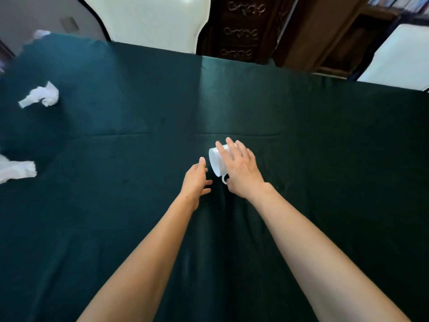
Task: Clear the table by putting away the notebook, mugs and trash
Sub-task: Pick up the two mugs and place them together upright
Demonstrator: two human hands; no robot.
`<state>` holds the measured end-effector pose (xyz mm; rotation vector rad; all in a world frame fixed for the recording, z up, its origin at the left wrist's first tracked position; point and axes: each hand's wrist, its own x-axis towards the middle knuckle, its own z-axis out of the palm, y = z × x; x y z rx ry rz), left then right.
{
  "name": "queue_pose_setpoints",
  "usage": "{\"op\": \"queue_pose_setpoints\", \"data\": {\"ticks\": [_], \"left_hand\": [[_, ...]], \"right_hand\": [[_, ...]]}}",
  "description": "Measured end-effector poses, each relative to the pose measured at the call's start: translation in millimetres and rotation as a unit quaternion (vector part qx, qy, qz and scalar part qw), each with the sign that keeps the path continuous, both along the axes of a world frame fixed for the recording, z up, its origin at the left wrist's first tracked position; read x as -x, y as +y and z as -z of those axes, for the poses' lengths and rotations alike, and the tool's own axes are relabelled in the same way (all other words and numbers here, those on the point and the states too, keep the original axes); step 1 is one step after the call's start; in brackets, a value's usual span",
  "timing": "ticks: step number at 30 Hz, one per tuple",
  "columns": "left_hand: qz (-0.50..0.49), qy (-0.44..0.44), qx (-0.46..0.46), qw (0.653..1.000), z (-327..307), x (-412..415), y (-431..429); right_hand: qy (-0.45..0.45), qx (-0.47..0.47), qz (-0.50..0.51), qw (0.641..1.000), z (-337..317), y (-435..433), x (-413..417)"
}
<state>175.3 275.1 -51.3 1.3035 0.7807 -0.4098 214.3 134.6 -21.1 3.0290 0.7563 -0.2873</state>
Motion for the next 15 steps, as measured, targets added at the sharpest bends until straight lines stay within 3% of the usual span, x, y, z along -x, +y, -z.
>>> {"op": "queue_pose_setpoints", "data": {"ticks": [8,12,15], "left_hand": [[-0.005,0.009,0.041,0.999,9,-11,5],[0.024,-0.003,0.035,0.999,0,19,-8],[0.018,-0.025,0.024,0.999,-19,52,-21]], "right_hand": [[-0.034,-0.052,0.017,0.998,5,6,-12],[0.015,-0.228,0.135,0.964,-1,-10,7],[0.049,-0.294,0.156,0.942,-6,-25,39]]}}
